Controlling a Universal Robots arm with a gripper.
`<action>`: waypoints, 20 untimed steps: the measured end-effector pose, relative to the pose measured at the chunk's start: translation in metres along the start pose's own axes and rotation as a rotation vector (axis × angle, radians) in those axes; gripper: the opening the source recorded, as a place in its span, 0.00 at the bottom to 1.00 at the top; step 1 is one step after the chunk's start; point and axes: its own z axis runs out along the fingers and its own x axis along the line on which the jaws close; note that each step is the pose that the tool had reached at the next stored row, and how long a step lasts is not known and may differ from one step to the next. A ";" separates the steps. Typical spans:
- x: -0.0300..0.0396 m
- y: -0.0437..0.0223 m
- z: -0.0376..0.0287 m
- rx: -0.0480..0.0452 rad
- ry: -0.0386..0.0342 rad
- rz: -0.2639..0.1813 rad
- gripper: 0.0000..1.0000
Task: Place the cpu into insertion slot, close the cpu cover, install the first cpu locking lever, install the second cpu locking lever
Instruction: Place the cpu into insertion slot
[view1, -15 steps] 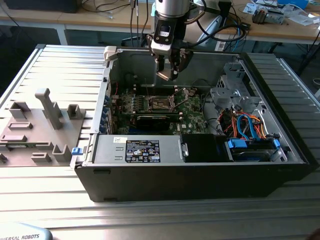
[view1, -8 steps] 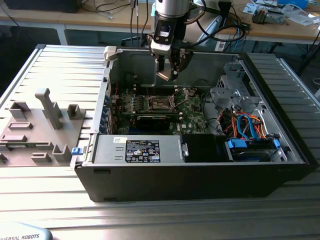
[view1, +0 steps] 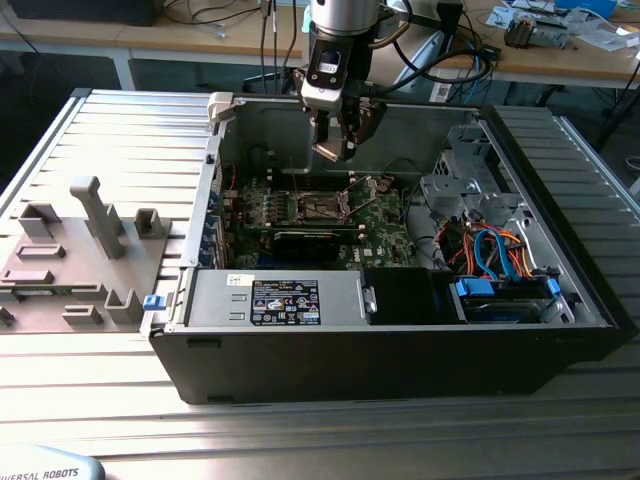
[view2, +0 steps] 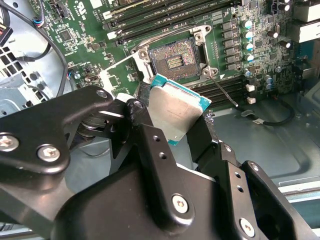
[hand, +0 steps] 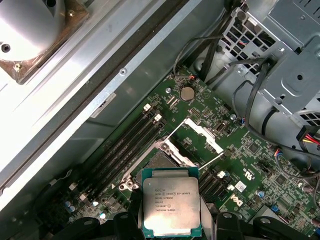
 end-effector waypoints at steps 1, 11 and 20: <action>0.0000 0.0000 0.0000 0.0000 -0.0001 0.000 0.54; 0.0000 0.0000 0.0001 0.0000 -0.0015 0.023 0.54; 0.0000 0.0000 0.0003 0.0001 -0.0037 0.057 0.54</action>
